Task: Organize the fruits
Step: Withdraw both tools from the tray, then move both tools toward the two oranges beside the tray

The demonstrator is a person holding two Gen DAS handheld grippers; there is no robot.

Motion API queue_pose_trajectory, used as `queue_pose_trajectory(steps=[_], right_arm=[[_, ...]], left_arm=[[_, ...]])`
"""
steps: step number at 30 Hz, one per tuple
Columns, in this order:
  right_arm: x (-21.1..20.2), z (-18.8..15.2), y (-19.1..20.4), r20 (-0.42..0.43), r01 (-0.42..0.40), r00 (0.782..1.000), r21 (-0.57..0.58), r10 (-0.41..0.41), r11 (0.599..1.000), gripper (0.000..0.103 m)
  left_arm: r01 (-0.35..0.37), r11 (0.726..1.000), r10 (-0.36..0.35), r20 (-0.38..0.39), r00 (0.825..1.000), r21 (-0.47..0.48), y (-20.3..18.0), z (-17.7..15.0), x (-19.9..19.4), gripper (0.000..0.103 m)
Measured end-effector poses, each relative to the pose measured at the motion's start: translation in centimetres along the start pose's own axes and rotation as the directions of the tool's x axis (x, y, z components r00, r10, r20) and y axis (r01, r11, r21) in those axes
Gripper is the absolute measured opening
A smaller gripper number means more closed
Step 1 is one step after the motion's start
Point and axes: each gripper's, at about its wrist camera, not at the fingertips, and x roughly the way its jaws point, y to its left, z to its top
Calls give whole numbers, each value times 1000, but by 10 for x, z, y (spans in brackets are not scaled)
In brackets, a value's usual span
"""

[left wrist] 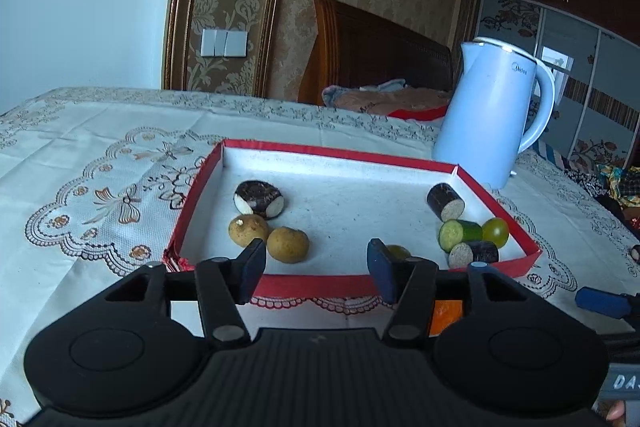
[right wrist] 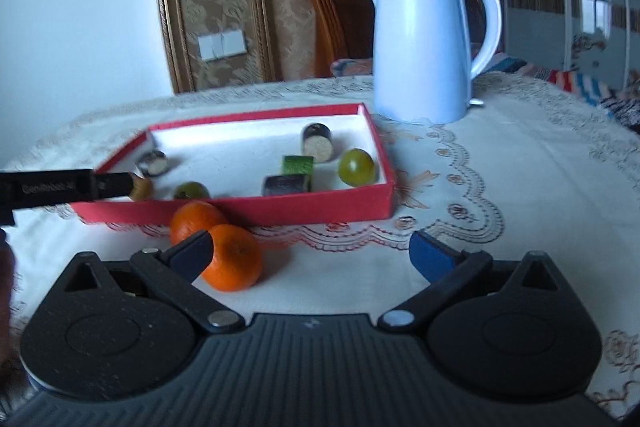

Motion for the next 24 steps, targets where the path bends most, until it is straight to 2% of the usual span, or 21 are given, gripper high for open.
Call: queue_pose_trajectory(steps=[3, 7, 9, 11, 14, 18, 19, 22, 24], right_arm=[[3, -1, 9, -41, -89, 995, -45, 88, 995, 103], [12, -4, 32, -91, -100, 992, -138, 88, 985, 103], [16, -3, 38, -88, -61, 995, -161, 48, 985, 103], [17, -1, 36, -67, 18, 997, -157, -29, 987, 103], [12, 2, 24, -35, 66, 997, -108, -70, 992, 103], [2, 1, 13, 36, 198, 980, -110, -195, 974, 103], [0, 1, 10, 38, 201, 980, -102, -198, 974, 103], [-3, 1, 3, -9, 28, 1000, -76, -28, 997, 103], [3, 0, 4, -59, -34, 998, -74, 29, 997, 103]], left_arm=[[16, 1000, -16, -3, 1000, 5, -1, 0, 0, 55], [14, 1000, -13, -6, 1000, 19, -3, 0, 1, 55], [22, 1000, -22, -13, 1000, 13, -2, 0, 1, 55], [24, 1000, -24, -20, 1000, 14, -2, 0, 2, 55], [30, 999, -30, -18, 999, 24, -3, -1, 1, 55], [85, 995, -86, 18, 996, 48, -8, -2, -7, 55], [87, 994, -89, 33, 995, 59, -10, -3, -10, 56], [82, 993, -86, 48, 995, 88, -15, -4, -11, 64], [89, 990, -94, 38, 995, 108, -19, -6, -10, 64]])
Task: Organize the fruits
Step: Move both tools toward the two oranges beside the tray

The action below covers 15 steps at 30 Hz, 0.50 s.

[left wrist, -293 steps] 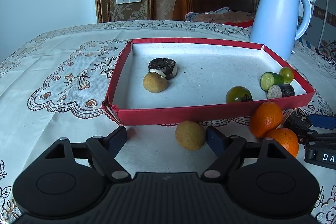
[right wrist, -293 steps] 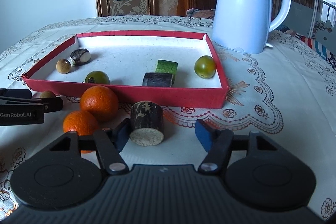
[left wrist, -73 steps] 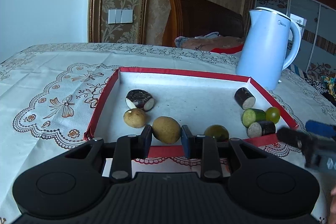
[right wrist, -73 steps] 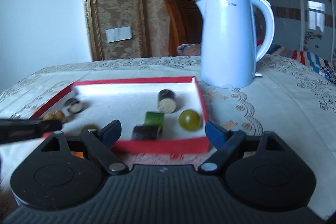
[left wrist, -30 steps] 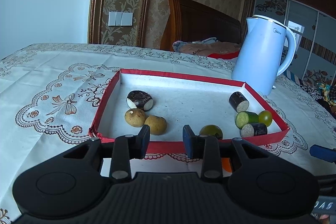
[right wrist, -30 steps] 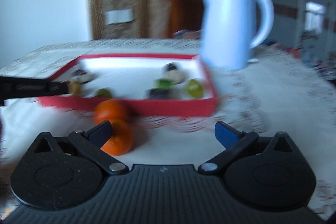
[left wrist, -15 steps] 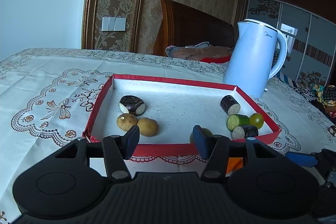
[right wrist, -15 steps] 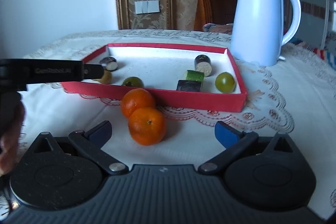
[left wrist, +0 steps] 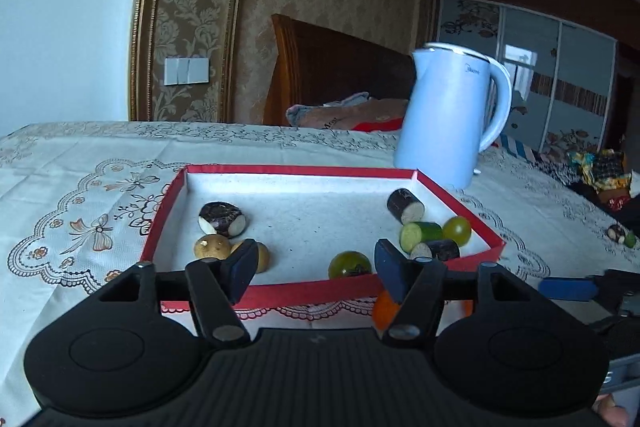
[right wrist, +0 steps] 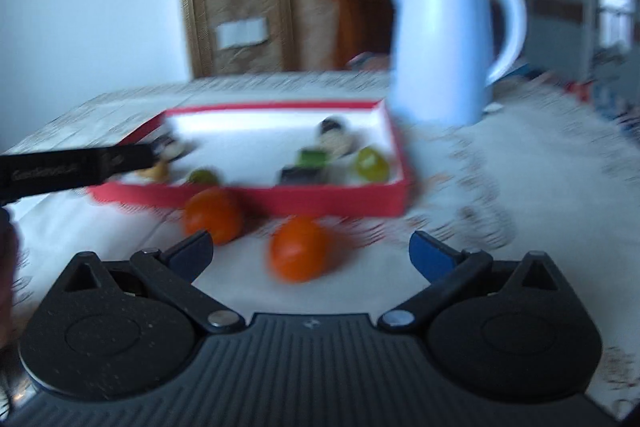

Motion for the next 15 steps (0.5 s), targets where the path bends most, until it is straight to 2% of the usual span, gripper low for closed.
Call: queue_pose_trajectory(steps=[3, 5, 8, 10, 15], right_arm=[[14, 1, 2, -63, 14, 998, -1, -14, 1000, 103], [15, 1, -1, -70, 1, 998, 21, 1, 1000, 102], [17, 1, -5, -83, 30, 996, 37, -27, 999, 95], [22, 1, -8, -110, 18, 994, 56, -12, 998, 94], [21, 0, -8, -98, 29, 995, 51, -24, 998, 93]], left_arm=[[18, 999, -18, -14, 1000, 28, -4, -1, 2, 64], [32, 999, -32, -19, 999, 42, -7, -2, 2, 64], [58, 997, -56, -37, 998, 55, -10, -4, 4, 64], [70, 995, -66, -59, 996, 69, -13, -6, 8, 64], [103, 991, -96, -84, 992, 82, -19, -8, 11, 64]])
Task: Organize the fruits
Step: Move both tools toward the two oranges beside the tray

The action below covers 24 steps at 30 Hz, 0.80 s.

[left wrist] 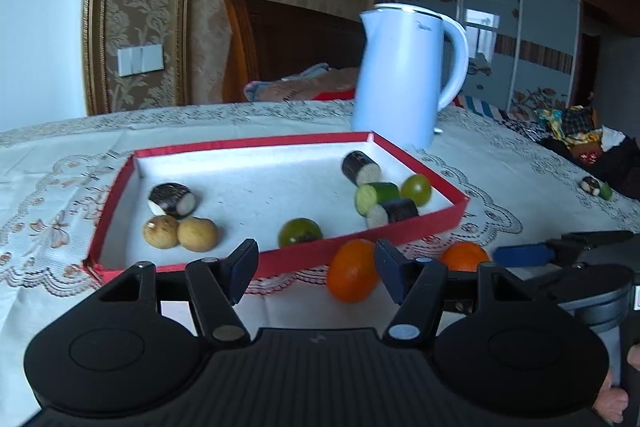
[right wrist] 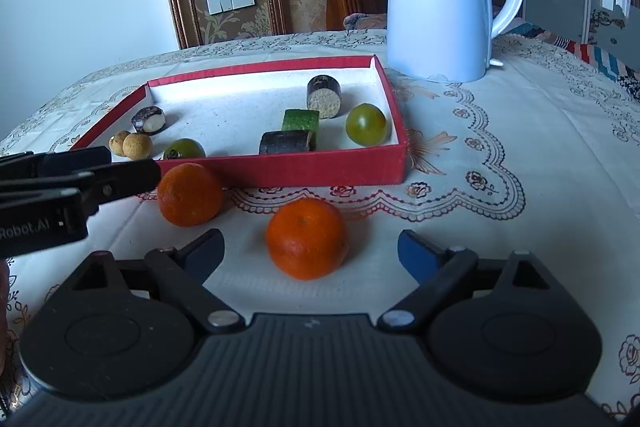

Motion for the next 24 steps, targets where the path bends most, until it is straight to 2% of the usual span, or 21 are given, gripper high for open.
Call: queue_pose_trajectory(steps=[4, 10, 14, 16, 18, 24], right_arm=[[-2, 0, 2, 10, 34, 999, -12, -34, 999, 93], [-1, -1, 5, 12, 60, 998, -38, -59, 997, 96], [0, -1, 3, 1, 53, 999, -25, -53, 998, 98], [1, -1, 3, -5, 53, 999, -30, -53, 998, 100], [1, -1, 5, -4, 59, 998, -35, -59, 998, 101], [1, -1, 2, -5, 54, 999, -21, -54, 998, 101]], left_arm=[[17, 1000, -17, -28, 999, -17, -3, 0, 5, 64], [60, 994, -70, -101, 992, -90, -4, 2, 18, 64], [68, 981, -99, -164, 982, -184, 0, 4, 33, 64], [31, 978, -72, -193, 979, -209, 0, 4, 42, 64], [3, 981, -40, -188, 981, -192, -2, 5, 45, 64], [-79, 987, 61, -126, 990, -140, -5, 3, 31, 66]])
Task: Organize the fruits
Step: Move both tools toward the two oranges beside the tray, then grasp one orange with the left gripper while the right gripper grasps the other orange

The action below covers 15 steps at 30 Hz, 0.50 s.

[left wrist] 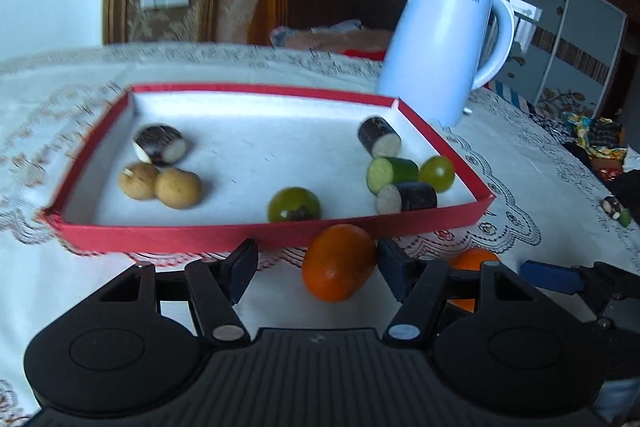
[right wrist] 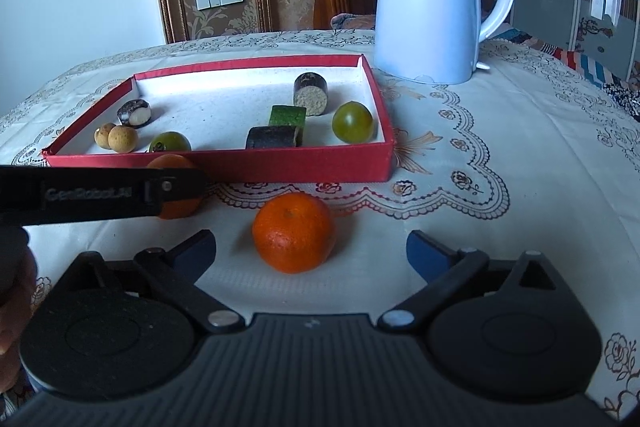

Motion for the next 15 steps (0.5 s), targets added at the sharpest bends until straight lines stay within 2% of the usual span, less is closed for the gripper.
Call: queue_pose_trajectory(steps=[6, 10, 15], right_arm=[[2, 0, 1, -10, 2, 1000, -4, -2, 1000, 101], [2, 1, 6, -9, -3, 1000, -38, 3, 999, 100], [1, 1, 4, 1, -11, 1000, -25, 11, 1000, 90]], left_arm=[[-91, 995, 88, 85, 993, 41, -2, -3, -15, 66], [-70, 996, 66, 68, 995, 58, -3, -2, -10, 66], [-71, 996, 67, 70, 995, 59, -4, -3, -10, 66]])
